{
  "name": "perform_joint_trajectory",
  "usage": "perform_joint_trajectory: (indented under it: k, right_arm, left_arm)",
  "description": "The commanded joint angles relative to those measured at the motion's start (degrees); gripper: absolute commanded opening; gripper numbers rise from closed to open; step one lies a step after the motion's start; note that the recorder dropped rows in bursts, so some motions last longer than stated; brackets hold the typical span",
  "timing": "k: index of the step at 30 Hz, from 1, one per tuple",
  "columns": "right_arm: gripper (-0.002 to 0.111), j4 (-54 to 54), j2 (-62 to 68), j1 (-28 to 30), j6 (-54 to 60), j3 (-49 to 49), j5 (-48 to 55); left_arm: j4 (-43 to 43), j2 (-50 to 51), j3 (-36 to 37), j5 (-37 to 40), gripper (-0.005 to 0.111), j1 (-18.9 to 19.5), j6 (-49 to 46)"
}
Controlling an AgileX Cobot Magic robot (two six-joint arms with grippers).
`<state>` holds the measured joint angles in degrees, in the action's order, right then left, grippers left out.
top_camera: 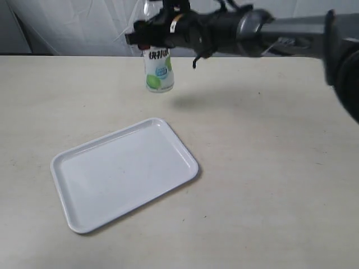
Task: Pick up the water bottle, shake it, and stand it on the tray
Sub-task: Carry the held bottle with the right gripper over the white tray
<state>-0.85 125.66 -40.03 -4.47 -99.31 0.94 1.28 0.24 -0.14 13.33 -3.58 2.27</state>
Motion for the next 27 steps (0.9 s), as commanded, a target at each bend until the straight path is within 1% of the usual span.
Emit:
perform_joint_trajectory:
  k: [1,2,4,5,6,7,9,10,14,17,20,24,27]
  right_arm:
    - [-0.001,-0.02,-12.94,-1.39,0.29,-0.27,6.42]
    - [-0.001,0.14,-16.50,-3.36,0.29,0.25,8.68]
    - [-0.001,-0.02,-18.80,-5.83,0.82,2.03,10.90]
    - [-0.001,-0.02,-19.92,-8.96,1.08,5.88,13.05]
    - [-0.001,0.13,-20.01,-10.55,1.26,8.40,14.01]
    - [-0.001,0.13,-20.01,-13.53,1.26,13.63,13.34]
    - [-0.001,-0.01,-20.34,-15.81,1.35,18.45,10.15]
    - [-0.001,-0.62,-21.85,-17.10,3.16,20.27,7.97]
    - [-0.001,-2.97,-30.86,-18.06,5.10,18.31,5.89]
    - [-0.001,-2.97,-36.28,-17.70,4.96,18.38,7.33]
    - [-0.001,-1.84,-36.57,-17.71,4.47,23.12,7.78]
    - [-0.001,0.11,-33.37,-17.71,4.47,32.63,3.47]
    - [-0.001,0.11,-35.77,-17.71,4.47,32.86,2.61]
  left_arm:
    - [-0.10,-0.24,0.14,-0.06,0.000,0.03,0.21]
    - [-0.10,-0.24,0.14,-0.06,0.000,0.03,0.21]
    - [-0.10,-0.24,0.14,-0.06,0.000,0.03,0.21]
    - [-0.10,-0.24,0.14,-0.06,0.000,0.03,0.21]
    - [-0.10,-0.24,0.14,-0.06,0.000,0.03,0.21]
    - [-0.10,-0.24,0.14,-0.06,0.000,0.03,0.21]
    - [-0.10,-0.24,0.14,-0.06,0.000,0.03,0.21]
    - [-0.10,-0.24,0.14,-0.06,0.000,0.03,0.21]
    - [-0.10,-0.24,0.14,-0.06,0.000,0.03,0.21]
    - [-0.10,-0.24,0.14,-0.06,0.000,0.03,0.21]
    - [-0.10,-0.24,0.14,-0.06,0.000,0.03,0.21]
    - [-0.10,-0.24,0.14,-0.06,0.000,0.03,0.21]
    - [-0.10,-0.24,0.14,-0.06,0.000,0.03,0.21]
